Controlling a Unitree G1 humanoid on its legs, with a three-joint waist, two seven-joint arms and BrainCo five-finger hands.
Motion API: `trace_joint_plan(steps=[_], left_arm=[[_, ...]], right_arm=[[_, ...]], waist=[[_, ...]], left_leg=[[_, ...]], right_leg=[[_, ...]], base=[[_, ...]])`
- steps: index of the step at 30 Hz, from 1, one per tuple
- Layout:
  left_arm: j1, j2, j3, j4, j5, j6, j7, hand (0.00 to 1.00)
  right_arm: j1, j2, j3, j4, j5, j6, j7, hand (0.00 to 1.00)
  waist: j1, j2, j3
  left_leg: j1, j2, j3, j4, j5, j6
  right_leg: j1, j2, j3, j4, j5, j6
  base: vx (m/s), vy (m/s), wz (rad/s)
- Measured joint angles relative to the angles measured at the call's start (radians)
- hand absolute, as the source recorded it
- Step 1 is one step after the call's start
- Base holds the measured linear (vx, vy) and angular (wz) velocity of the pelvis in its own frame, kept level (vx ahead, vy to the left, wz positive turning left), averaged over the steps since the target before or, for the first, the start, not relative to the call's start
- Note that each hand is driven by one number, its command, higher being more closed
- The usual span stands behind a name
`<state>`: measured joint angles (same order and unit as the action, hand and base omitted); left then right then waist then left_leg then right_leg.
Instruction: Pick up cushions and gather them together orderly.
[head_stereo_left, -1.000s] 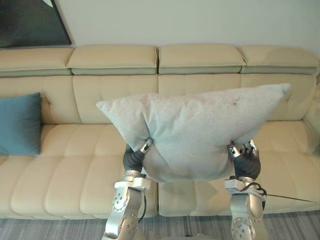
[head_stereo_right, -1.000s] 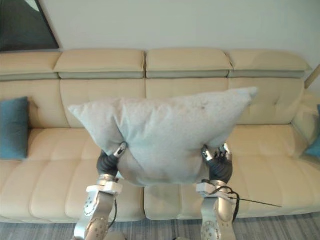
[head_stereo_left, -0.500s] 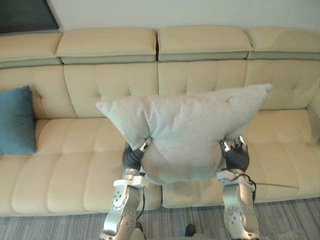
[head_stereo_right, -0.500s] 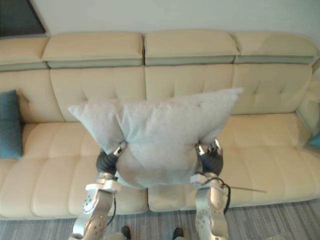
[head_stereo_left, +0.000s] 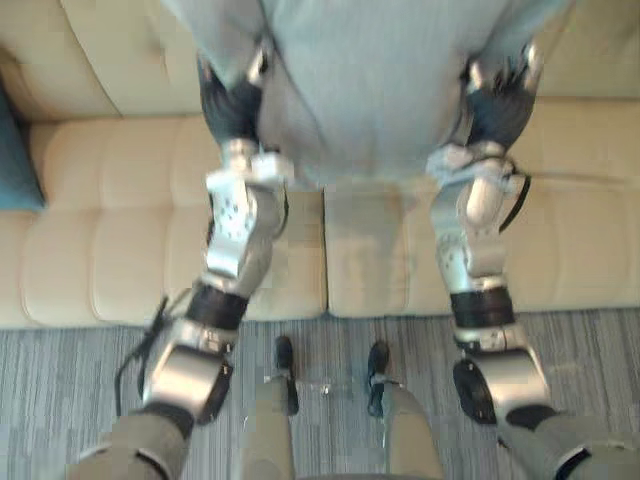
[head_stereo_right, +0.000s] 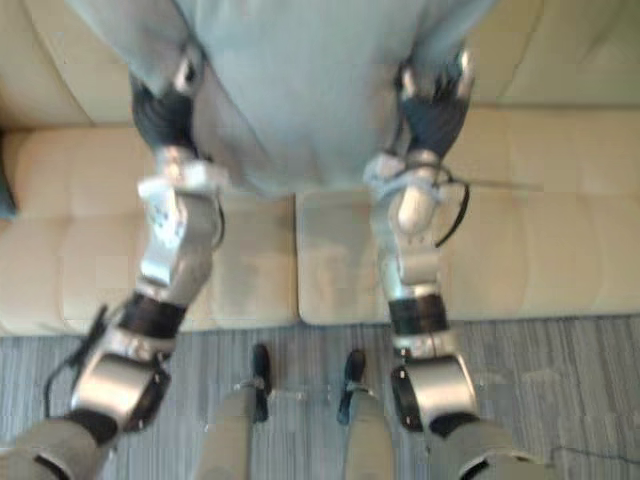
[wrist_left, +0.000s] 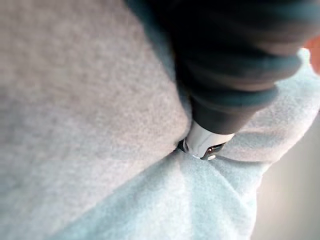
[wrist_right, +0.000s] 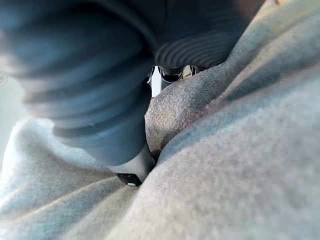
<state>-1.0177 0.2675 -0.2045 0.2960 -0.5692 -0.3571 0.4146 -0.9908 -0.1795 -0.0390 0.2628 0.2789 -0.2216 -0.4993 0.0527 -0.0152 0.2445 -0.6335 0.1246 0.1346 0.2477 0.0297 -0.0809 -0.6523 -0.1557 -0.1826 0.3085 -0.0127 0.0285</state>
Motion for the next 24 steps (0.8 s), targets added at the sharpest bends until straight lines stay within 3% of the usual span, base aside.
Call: trace_joint_plan(steps=[5, 13, 20, 21, 22, 24], left_arm=[[-0.235, 0.022, 0.029, 0.188, 0.02, 0.025, 0.023, 1.0], [-0.367, -0.008, 0.093, 0.322, 0.021, 0.08, 0.043, 1.0], [-0.458, -0.025, 0.112, 0.374, 0.041, 0.086, 0.069, 1.0], [-0.467, -0.028, 0.112, 0.385, 0.051, 0.086, 0.071, 0.0], [-0.468, -0.031, 0.112, 0.393, 0.058, 0.086, 0.077, 0.0], [-0.468, -0.04, 0.119, 0.403, 0.058, 0.086, 0.084, 0.0]], right_arm=[[-0.243, -0.038, -0.038, 0.203, -0.036, 0.033, -0.037, 1.0], [-0.393, -0.072, -0.039, 0.349, 0.01, 0.048, -0.05, 1.0], [-0.495, -0.119, -0.035, 0.385, 0.035, 0.066, -0.051, 1.0], [-0.498, -0.125, -0.035, 0.385, 0.035, 0.066, -0.053, 1.0], [-0.498, -0.128, -0.035, 0.386, 0.036, 0.067, -0.063, 0.0], [-0.499, -0.129, -0.035, 0.386, 0.036, 0.067, -0.071, 0.0]], waist=[[-0.009, 0.001, 0.038], [-0.009, 0.001, 0.058], [0.006, 0.001, 0.077], [0.006, 0.001, 0.078], [0.006, 0.001, 0.078], [0.007, 0.001, 0.078]], left_leg=[[-0.102, -0.001, -0.013, -0.038, 0.044, -0.001], [-0.197, -0.002, -0.033, -0.036, 0.044, -0.002], [-0.252, 0.001, -0.046, -0.039, 0.044, -0.002], [-0.26, 0.001, -0.049, -0.039, 0.044, -0.002], [-0.265, 0.001, -0.053, -0.039, 0.045, -0.002], [-0.268, 0.0, -0.054, -0.039, 0.044, -0.002]], right_leg=[[-0.104, 0.003, -0.011, -0.019, 0.032, -0.008], [-0.188, 0.001, -0.028, -0.021, 0.032, -0.008], [-0.226, -0.001, -0.049, -0.039, 0.032, -0.008], [-0.23, -0.001, -0.053, -0.043, 0.032, -0.008], [-0.231, -0.001, -0.06, -0.047, 0.032, -0.008], [-0.232, -0.001, -0.061, -0.051, 0.032, -0.008]], base=[[-0.01, -0.01, 0.04], [0.05, -0.001, 0.05], [0.08, -0.009, 0.05], [0.08, -0.004, 0.07], [0.08, -0.006, 0.06], [0.09, -0.011, 0.02]])
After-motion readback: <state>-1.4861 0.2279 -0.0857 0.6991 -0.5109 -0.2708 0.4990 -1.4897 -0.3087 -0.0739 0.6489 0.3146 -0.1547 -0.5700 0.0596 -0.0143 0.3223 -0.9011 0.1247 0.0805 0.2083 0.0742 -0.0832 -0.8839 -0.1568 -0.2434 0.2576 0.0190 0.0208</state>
